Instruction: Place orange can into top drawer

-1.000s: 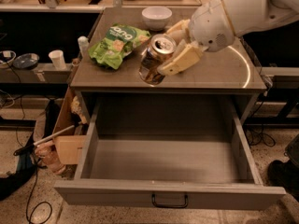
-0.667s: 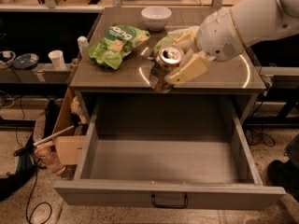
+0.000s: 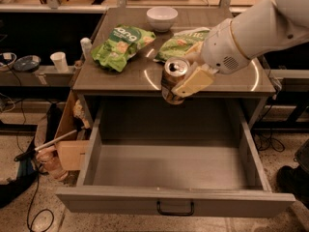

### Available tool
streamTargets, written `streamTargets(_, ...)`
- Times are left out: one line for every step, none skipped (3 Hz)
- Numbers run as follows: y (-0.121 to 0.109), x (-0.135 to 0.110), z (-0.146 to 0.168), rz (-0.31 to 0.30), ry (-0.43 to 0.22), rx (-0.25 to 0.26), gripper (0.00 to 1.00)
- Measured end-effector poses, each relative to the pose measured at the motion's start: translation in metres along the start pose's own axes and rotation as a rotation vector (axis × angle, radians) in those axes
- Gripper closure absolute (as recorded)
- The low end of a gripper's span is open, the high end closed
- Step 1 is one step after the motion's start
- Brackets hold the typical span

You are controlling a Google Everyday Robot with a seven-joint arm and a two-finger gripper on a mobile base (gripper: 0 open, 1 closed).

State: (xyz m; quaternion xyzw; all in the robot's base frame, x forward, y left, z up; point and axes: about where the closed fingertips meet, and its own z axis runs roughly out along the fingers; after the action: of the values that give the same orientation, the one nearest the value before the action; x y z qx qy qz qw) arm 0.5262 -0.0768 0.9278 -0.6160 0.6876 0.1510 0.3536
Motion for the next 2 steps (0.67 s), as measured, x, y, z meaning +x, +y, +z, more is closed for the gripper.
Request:
streamTargets(0.001, 0.001, 0.004, -0.004, 0.002, 0.039, 1.00)
streamTargets(0.008, 0.017, 0.025, 0.030, 0.021, 0.063, 1.00)
